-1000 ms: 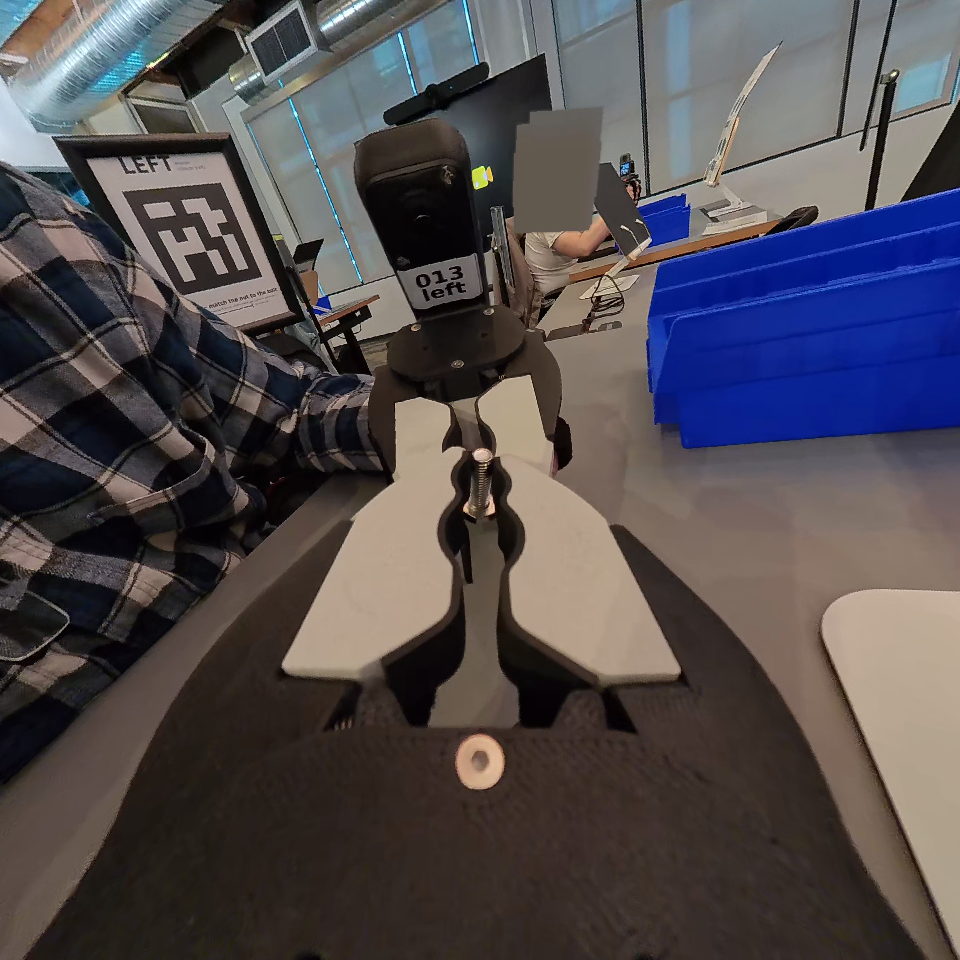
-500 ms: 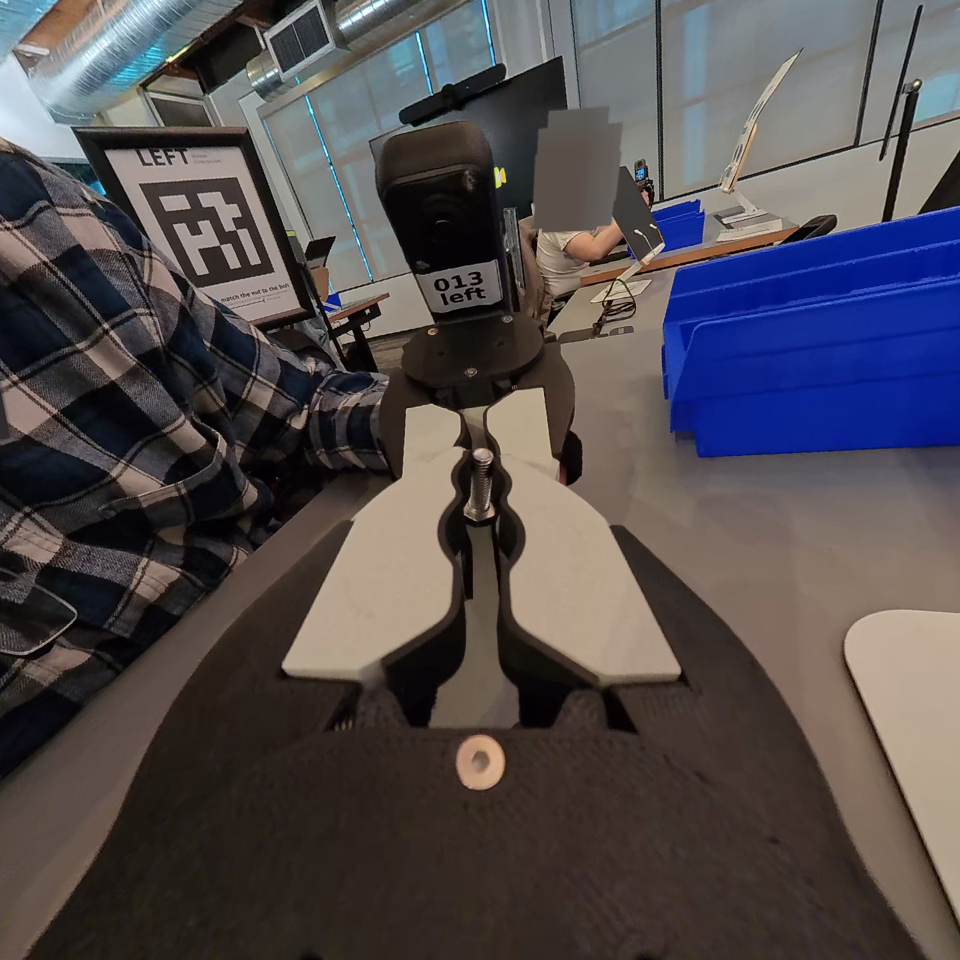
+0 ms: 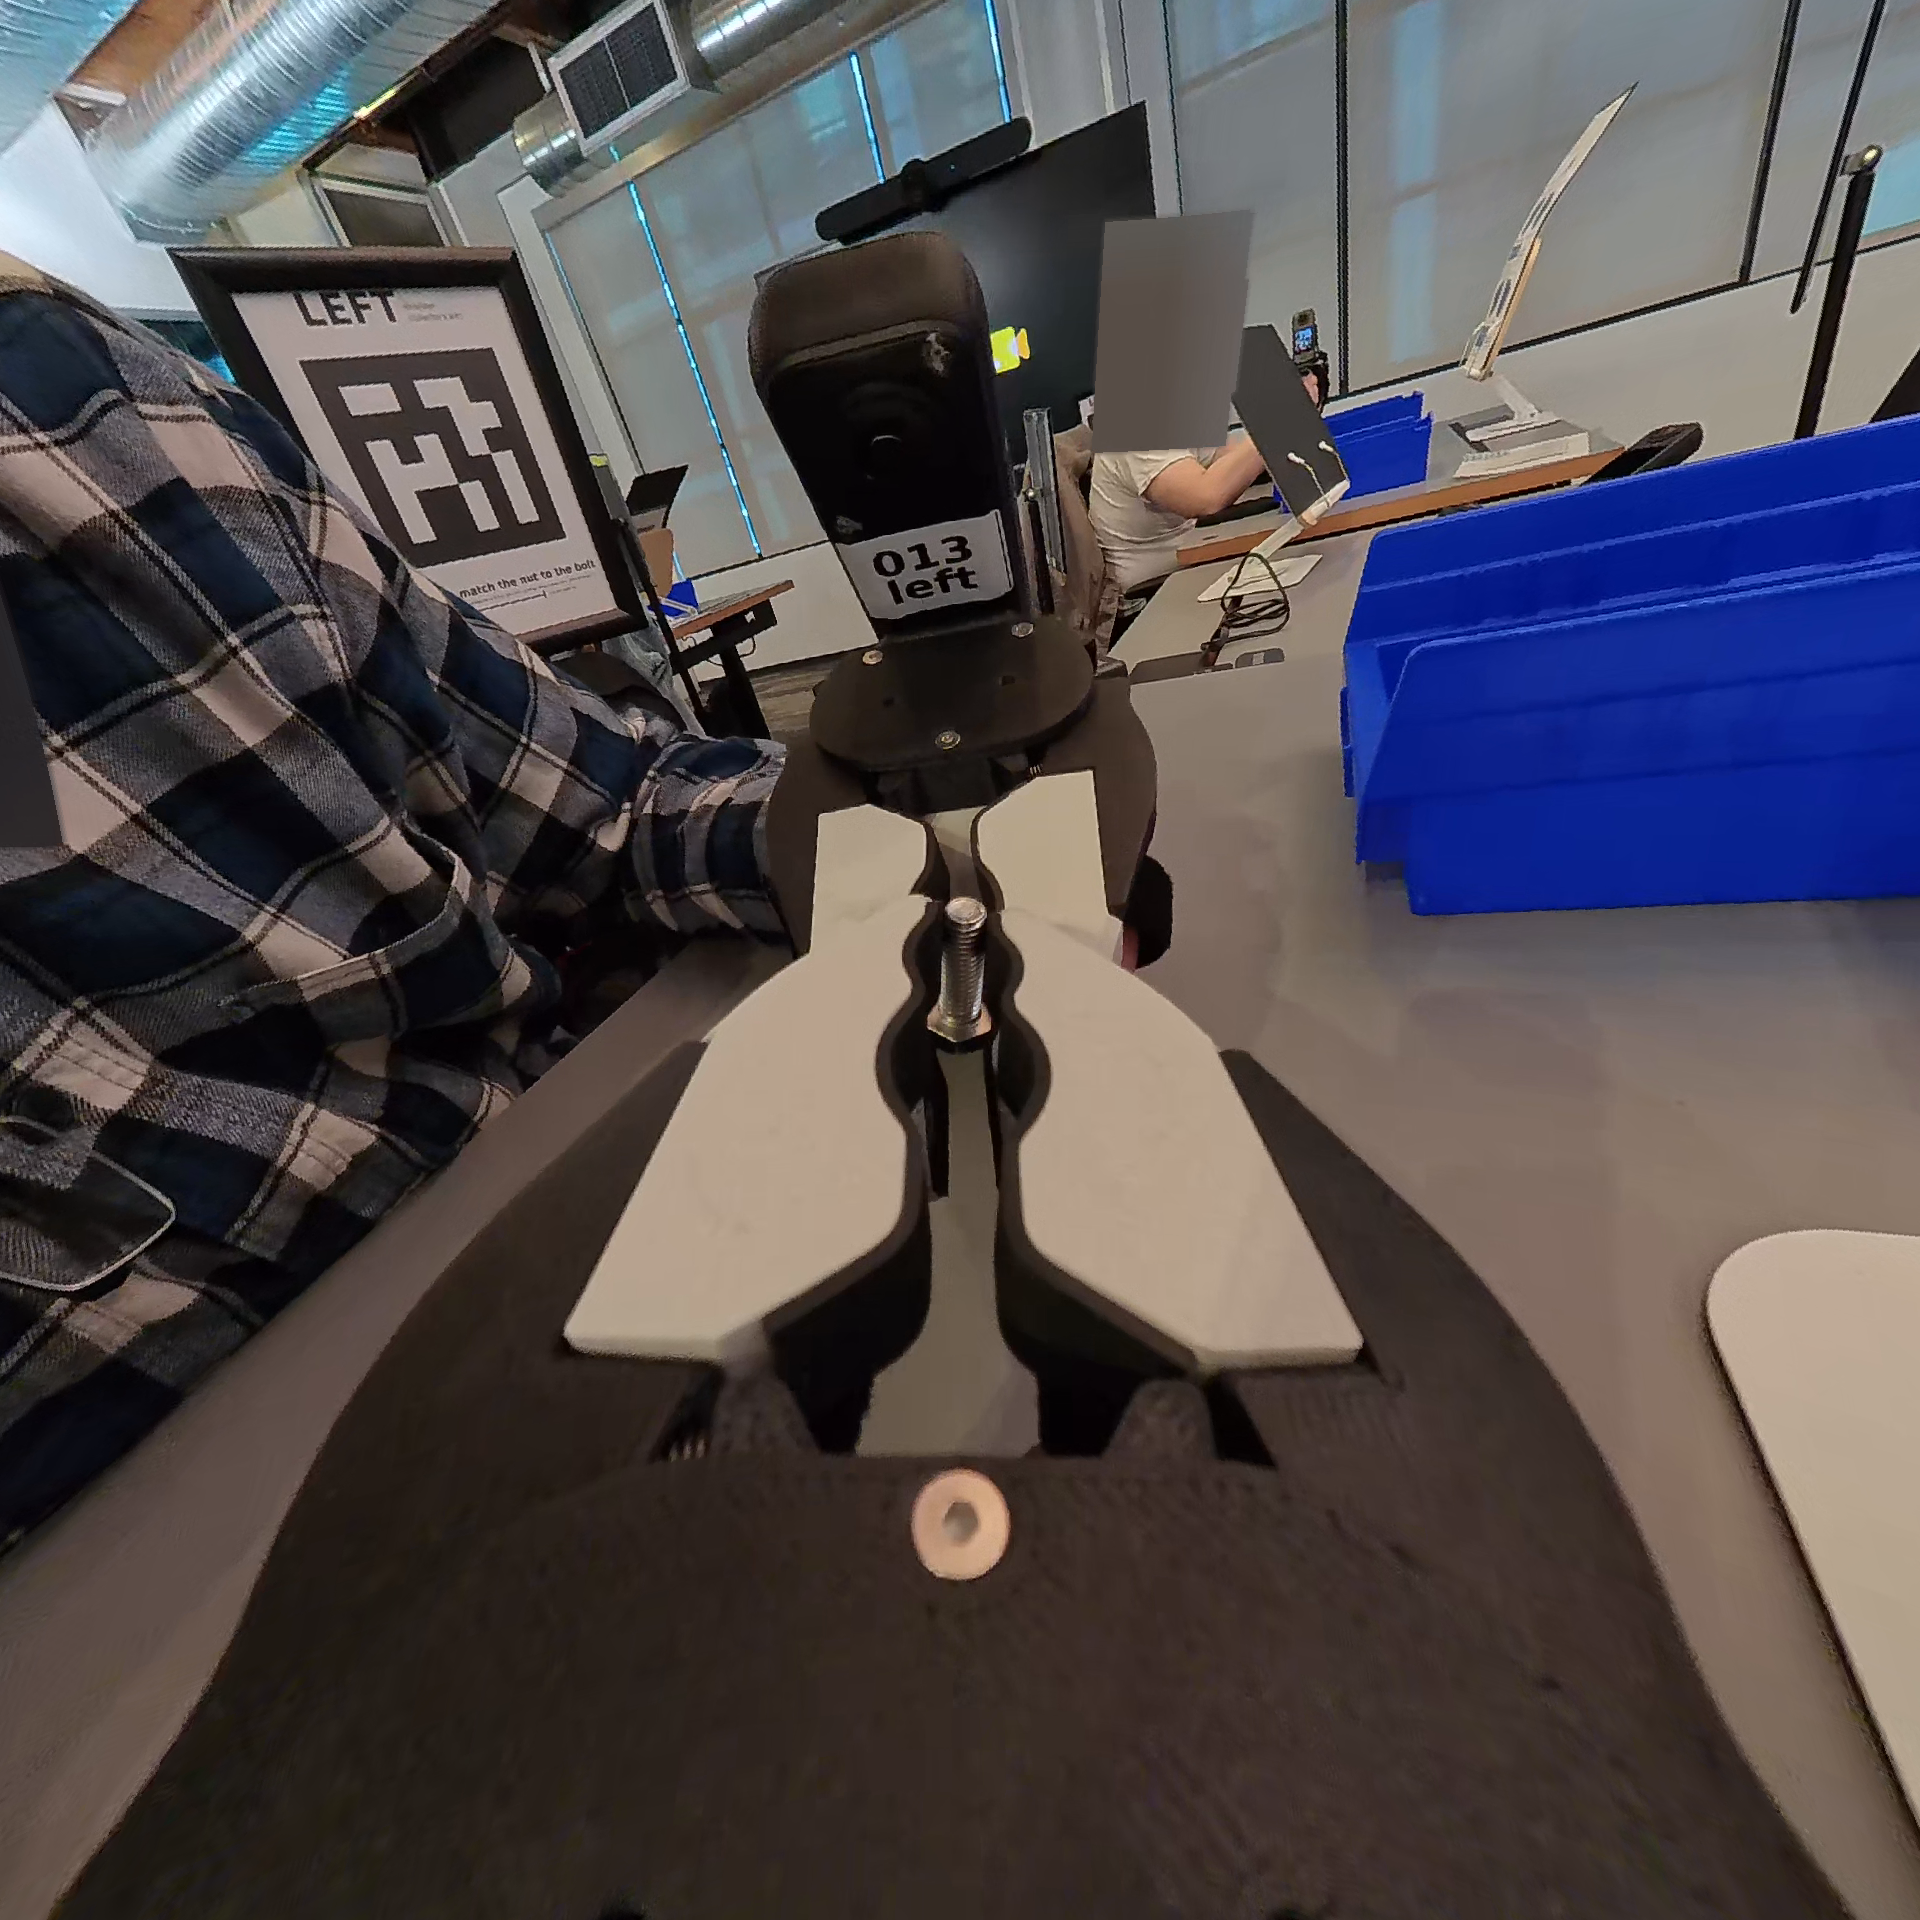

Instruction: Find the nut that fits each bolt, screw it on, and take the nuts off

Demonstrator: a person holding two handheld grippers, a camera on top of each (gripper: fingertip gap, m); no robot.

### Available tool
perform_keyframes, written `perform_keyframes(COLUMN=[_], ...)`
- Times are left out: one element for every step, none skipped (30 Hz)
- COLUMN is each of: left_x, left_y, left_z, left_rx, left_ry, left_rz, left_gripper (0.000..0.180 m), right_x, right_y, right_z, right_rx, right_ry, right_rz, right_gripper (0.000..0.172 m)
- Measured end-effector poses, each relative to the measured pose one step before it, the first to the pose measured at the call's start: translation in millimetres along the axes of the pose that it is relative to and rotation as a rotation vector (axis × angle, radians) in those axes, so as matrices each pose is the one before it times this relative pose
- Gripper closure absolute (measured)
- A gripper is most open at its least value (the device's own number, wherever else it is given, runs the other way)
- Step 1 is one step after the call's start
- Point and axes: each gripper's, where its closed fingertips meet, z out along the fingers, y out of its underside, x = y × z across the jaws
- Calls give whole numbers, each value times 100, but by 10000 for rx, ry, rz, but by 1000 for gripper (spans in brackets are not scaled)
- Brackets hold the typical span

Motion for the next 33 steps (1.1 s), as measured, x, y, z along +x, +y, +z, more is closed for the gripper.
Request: perform_keyframes(left_x=[39,9,-20,-35,-44,-29,-16,-16,-13,32,64,15,24,33,32,12,17,9,-15,-49,-88,-21,45,-20,-58,-71,-33,-28,-51,-80,-197,-193,-161], left_y=[-18,-11,7,40,48,51,43,33,-24,-30,7,21,8,-41,-29,-12,20,22,18,14,47,54,30,11,41,46,0,-32,-41,51,80,17,9], left_z=[5,-20,-2,3,-12,-8,-5,-22,-19,2,9,2,-13,-9,-4,8,6,14,-4,-12,-6,16,3,-18,-23,-31,-44,-56,-84,-79,-100,-142,-145], left_rx=[14,10,-23,-49,-50,-44,-39,-22,1,8,-1,-4,13,49,38,8,-12,-7,-3,-11,-48,-60,-22,6,-10,-32,-23,4,4,-49,-71,-17,-3], left_ry=[35,-4,-46,-51,-63,-59,-32,-22,-23,13,55,55,84,77,46,15,19,12,-18,-91,-138,-58,42,31,-27,-55,-37,-33,-51,-65,-129,-118,-57], left_rz=[-23,16,55,59,73,86,59,24,18,10,-31,-82,-124,-97,-46,-4,-2,-2,27,103,156,90,-24,-55,8,53,49,39,45,68,84,55,-3], left_gripper=[171,171,171,171,171,171,171,171,171,171,171,171,171,171,171,171,171,171,171,171,171,171,171,171,171,171,171,171,171,171,171,171,171], right_x=[-32,-15,-11,2,-7,-1,-3,-4,-18,-28,-33,5,19,12,-4,-8,-3,3,-1,20,4,1,11,32,85,111,125,146,143,94,58,43,15], right_y=[-22,-11,-4,4,17,26,25,16,-18,-6,13,22,1,-10,-22,-5,17,20,19,-1,9,19,27,9,-19,-41,-71,-82,-96,-82,-39,7,43], right_z=[-16,-17,2,7,17,18,23,9,-2,-5,15,7,10,-16,-19,-4,13,17,10,4,8,11,16,-3,-1,-25,-38,-58,-76,-64,-47,-14,19], right_rx=[13,13,3,-9,-16,-19,-21,-9,11,8,-13,-20,-8,10,10,0,-12,-16,-9,0,-8,-17,-14,-5,16,35,50,70,76,59,26,-11,-32], right_ry=[-31,-21,-7,4,6,0,-6,4,17,16,18,31,35,23,10,1,-2,-3,-8,-13,-20,-23,-14,15,50,62,52,61,69,51,34,34,30], right_rz=[6,3,3,-7,-12,1,9,-9,-42,-71,-76,-48,-35,-59,-50,-20,-4,2,11,25,39,42,34,28,29,43,67,76,55,22,-3,-19,-24], right_gripper=[164,164,165,164,164,164,164,164,164,164,164,164,164,164,164,164,164,164,164,165,164,164,164,164,162,156,150,145,142,142,142,142,141])
